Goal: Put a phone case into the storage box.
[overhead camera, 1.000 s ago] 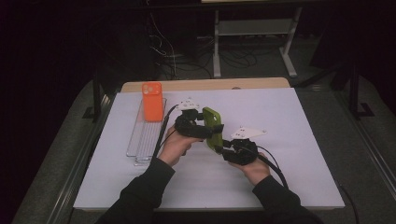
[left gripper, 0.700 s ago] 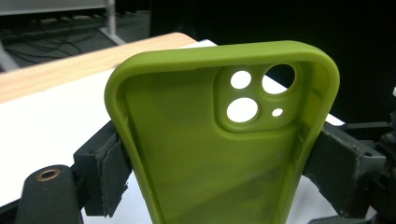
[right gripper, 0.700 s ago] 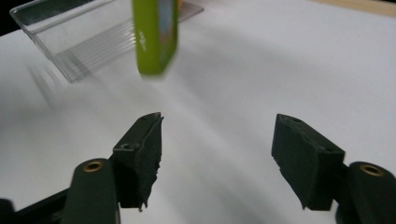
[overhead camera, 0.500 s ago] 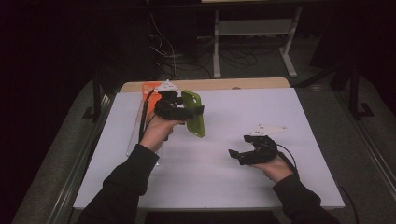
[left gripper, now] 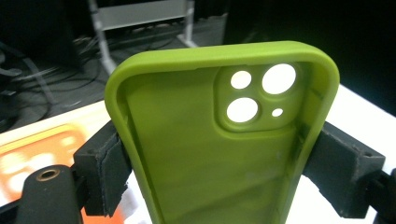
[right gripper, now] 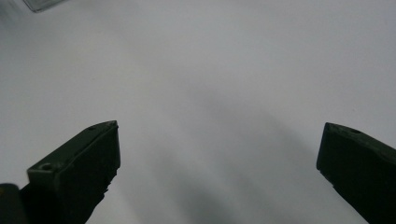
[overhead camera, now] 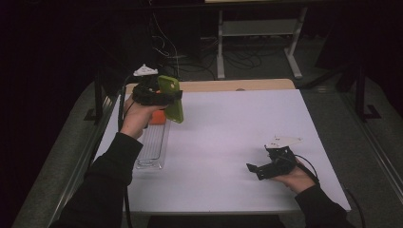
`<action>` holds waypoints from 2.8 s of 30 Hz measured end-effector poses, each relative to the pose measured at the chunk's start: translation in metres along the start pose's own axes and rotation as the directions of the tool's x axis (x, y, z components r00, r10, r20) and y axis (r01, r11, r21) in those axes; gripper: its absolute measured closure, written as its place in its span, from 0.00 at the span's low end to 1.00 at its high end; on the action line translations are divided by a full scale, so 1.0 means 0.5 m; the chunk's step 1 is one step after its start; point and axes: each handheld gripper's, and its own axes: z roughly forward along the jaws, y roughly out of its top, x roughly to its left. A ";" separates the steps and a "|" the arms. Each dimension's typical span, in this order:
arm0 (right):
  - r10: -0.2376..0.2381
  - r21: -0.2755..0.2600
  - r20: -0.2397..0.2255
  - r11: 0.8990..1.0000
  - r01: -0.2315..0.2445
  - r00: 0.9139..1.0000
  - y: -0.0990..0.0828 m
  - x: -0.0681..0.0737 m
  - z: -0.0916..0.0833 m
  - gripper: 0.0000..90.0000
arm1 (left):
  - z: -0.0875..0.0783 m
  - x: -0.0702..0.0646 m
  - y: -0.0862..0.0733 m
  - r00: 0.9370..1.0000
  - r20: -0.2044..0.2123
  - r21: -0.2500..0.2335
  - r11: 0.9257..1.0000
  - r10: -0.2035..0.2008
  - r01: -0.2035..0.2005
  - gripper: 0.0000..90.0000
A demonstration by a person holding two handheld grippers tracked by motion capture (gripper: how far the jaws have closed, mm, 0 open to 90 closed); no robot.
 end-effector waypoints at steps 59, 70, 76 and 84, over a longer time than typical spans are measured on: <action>-0.005 0.003 0.013 1.000 0.005 1.000 -0.006 -0.008 -0.003 0.00 | 0.144 0.147 -0.099 0.904 -0.421 0.224 0.958 -0.068 0.177 0.15; -0.003 0.011 0.012 1.000 0.003 1.000 -0.007 -0.005 -0.002 0.00 | 0.152 0.157 -0.103 0.908 -0.414 0.211 0.963 -0.067 0.167 0.13; -0.004 0.011 0.011 1.000 0.004 1.000 -0.007 -0.005 -0.002 0.00 | 0.155 0.161 -0.104 0.906 -0.418 0.210 0.963 -0.067 0.168 0.12; -0.013 0.013 0.011 1.000 0.012 1.000 -0.007 -0.006 -0.003 0.00 | 0.144 0.161 -0.098 0.911 -0.406 0.195 0.967 -0.071 0.162 0.10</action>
